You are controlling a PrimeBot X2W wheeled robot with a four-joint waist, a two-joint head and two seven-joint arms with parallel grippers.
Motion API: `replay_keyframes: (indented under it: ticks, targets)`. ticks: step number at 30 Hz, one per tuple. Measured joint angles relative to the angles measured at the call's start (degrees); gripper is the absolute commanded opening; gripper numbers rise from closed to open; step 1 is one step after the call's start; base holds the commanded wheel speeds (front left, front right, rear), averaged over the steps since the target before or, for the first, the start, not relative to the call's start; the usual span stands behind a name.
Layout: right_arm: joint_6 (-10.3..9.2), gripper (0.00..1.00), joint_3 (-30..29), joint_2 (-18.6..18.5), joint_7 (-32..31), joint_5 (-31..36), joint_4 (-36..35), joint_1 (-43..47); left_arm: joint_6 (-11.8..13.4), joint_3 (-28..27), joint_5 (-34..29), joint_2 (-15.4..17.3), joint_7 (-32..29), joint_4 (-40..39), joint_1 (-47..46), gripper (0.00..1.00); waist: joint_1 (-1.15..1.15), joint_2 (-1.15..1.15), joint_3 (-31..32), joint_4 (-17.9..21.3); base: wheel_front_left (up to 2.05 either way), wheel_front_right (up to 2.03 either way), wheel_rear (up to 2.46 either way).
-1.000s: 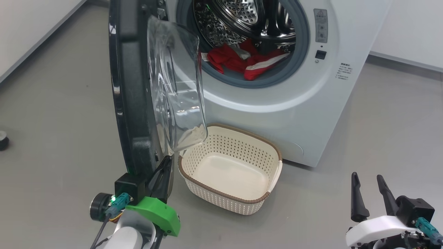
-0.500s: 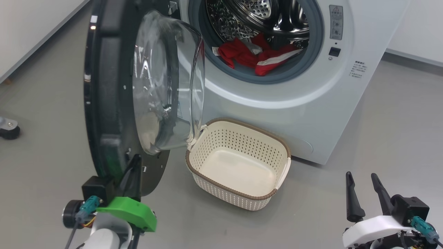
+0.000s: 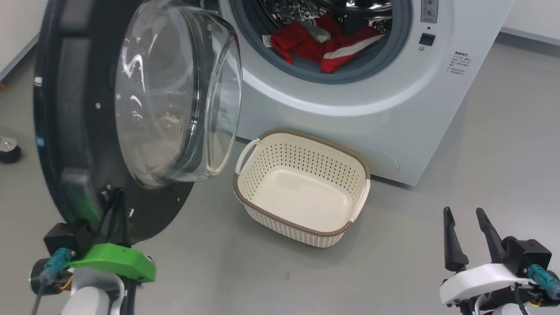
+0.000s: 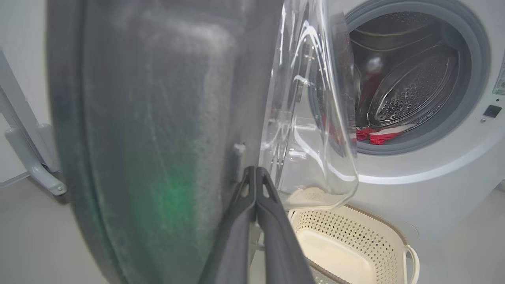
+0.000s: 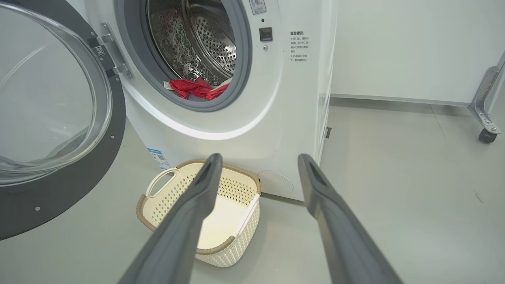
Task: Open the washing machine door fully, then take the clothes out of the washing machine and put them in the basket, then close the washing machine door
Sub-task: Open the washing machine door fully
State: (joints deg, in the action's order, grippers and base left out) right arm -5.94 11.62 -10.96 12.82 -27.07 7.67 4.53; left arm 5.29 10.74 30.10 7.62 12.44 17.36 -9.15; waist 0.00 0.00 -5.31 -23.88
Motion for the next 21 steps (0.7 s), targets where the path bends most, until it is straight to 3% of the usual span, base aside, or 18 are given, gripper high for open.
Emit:
replay_keyframes:
  ticks: [21]
  targets:
    - [-0.05, 1.0, -0.1, -3.3, -3.1, 2.4, -4.2, -3.9, 0.5, -13.7, 7.0, 5.2, 0.8, 0.8, -1.8, 0.0, 0.0, 0.0, -9.2, 1.4, 0.0, 0.0, 0.0]
